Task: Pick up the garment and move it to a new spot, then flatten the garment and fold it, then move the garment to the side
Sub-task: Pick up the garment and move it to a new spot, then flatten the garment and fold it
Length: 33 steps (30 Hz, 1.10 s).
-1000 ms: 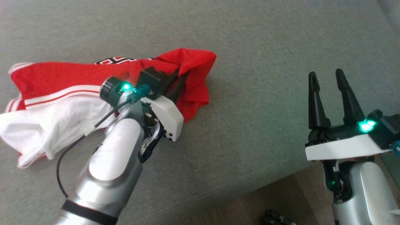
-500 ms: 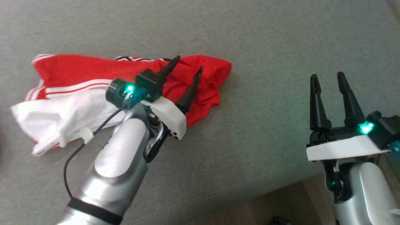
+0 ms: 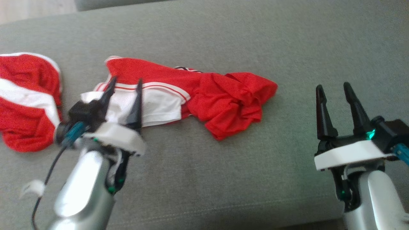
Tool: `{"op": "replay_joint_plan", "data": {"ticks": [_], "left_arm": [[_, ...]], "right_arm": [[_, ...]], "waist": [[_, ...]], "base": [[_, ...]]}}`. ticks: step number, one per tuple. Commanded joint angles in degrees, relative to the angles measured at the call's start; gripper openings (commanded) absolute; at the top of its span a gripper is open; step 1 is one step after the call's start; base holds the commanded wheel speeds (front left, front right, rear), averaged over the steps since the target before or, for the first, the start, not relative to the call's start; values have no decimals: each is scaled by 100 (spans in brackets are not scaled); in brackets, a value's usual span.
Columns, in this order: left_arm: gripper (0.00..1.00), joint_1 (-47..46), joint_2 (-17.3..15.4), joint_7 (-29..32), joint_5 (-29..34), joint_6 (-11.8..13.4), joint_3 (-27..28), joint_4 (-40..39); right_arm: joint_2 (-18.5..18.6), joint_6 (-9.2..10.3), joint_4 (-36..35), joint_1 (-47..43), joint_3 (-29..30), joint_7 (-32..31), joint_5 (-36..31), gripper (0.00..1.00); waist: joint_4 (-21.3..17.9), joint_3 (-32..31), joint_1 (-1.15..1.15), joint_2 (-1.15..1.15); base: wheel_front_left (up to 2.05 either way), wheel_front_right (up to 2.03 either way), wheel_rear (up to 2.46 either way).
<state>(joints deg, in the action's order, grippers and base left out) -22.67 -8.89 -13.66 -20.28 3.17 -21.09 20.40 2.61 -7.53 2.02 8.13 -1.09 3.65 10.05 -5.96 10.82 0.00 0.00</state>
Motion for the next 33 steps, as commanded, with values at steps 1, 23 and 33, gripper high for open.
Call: {"op": "replay_joint_plan", "data": {"ticks": [1,23,33], "left_arm": [[100,76,-241,-62,-85,103,374,-277],[100,1872,-738,10,-52,525,698,-1322],[100,2085,-820,180,-25,634,633,-1637]], "right_arm": [[27,4,-138,-30,-108,-50,-54,100],[27,4,-15,-674,-144,-306,-146,100],[27,4,-110,-827,-115,-407,-165,100]], "waist": [[272,-264,0,0],[470,-1081,0,0],[470,-1156,0,0]], "base": [[0,0,0],[0,0,0],[0,0,0]]}}
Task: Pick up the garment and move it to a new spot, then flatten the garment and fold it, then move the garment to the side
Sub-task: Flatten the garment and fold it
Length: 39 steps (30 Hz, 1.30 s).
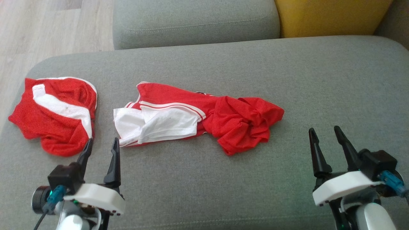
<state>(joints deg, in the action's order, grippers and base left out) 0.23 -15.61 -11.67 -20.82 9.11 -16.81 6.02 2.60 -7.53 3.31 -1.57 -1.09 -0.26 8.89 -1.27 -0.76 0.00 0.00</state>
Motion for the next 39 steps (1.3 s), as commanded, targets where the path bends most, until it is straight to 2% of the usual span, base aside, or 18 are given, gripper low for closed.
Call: {"op": "replay_joint_plan", "data": {"ticks": [1,23,30,39], "left_arm": [[100,-199,-152,-9,32,49,199,-217],[100,-259,-188,36,-6,139,136,-287],[100,-457,-189,15,18,100,83,-310],[100,-976,-96,-95,86,-25,-51,-235]], "right_arm": [[28,4,-247,143,-114,-19,-51,100],[28,4,-193,214,-147,-56,-95,100],[28,4,106,410,-738,-111,-219,100],[28,4,1266,1156,-1730,75,-336,100]], "waist": [[3,1,0,0],[48,110,0,0],[154,377,0,0],[473,967,0,0]], "base": [[0,0,0],[0,0,0],[0,0,0],[0,0,0]]}}
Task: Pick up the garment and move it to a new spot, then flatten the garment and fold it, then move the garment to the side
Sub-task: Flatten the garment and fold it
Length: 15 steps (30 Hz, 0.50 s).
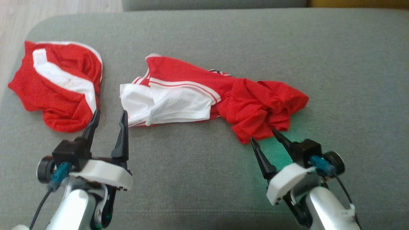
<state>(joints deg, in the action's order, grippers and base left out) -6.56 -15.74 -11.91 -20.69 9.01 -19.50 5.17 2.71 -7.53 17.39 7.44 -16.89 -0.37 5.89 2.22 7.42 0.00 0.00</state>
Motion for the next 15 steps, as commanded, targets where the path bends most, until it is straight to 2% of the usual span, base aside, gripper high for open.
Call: {"op": "replay_joint_plan", "data": {"ticks": [1,7,8,9,15], "left_arm": [[100,-351,-70,-86,77,-29,208,-134],[100,-586,-5,-170,89,-79,188,-31],[100,-608,2,-183,90,-85,188,-11],[100,-626,9,-195,92,-90,188,6],[100,-670,17,-244,99,-74,237,50]], "right_arm": [[17,4,14,370,-207,117,-82,100],[17,4,814,933,-382,187,-369,100],[17,4,900,988,-374,195,-375,38],[17,4,971,1029,-359,206,-383,0],[17,4,884,1114,-162,500,-61,0]], "waist": [[161,208,0,0],[306,455,0,0],[317,472,0,0],[323,490,0,0],[255,563,0,0]], "base": [[0,0,0],[0,0,0],[0,0,0],[0,0,0],[0,0,0]]}}
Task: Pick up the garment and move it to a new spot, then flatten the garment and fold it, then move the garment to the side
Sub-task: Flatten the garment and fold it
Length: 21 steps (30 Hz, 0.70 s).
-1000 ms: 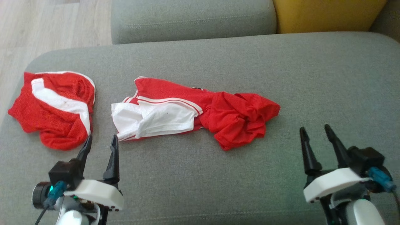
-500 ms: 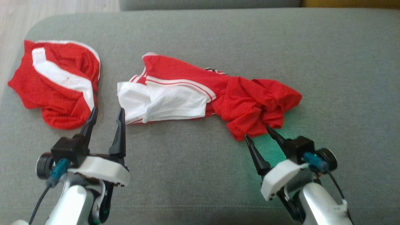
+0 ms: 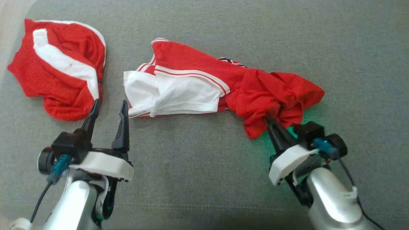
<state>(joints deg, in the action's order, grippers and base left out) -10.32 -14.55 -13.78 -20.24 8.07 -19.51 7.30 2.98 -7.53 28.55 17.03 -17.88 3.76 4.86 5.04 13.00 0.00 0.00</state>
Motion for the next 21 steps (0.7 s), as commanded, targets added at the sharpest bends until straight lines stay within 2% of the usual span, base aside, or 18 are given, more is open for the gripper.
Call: {"op": "replay_joint_plan", "data": {"ticks": [1,4,9,14,20,21], "left_arm": [[100,-294,-105,-63,55,28,253,-163],[100,-308,-101,-76,56,31,269,-150],[100,-373,-96,-93,69,-8,254,-125],[100,-416,-99,-101,83,-19,249,-108],[100,-437,-113,-106,89,-25,253,-114],[100,-443,-116,-107,90,-29,249,-112]], "right_arm": [[-11,4,-302,154,-2,123,99,0],[-11,4,-551,130,252,193,249,0],[-11,4,-892,32,1161,196,415,0],[-11,4,-780,42,2035,150,397,0],[-11,4,-330,277,2707,76,253,0],[-11,4,-191,338,2801,41,233,25]], "waist": [[-59,10,0,0],[-152,14,0,0],[-292,32,0,0],[-341,67,0,0],[-375,101,0,0],[-376,107,0,0]], "base": [[0,0,0],[0,0,0],[0,0,0],[0,0,0],[0,0,0],[0,0,0]]}}
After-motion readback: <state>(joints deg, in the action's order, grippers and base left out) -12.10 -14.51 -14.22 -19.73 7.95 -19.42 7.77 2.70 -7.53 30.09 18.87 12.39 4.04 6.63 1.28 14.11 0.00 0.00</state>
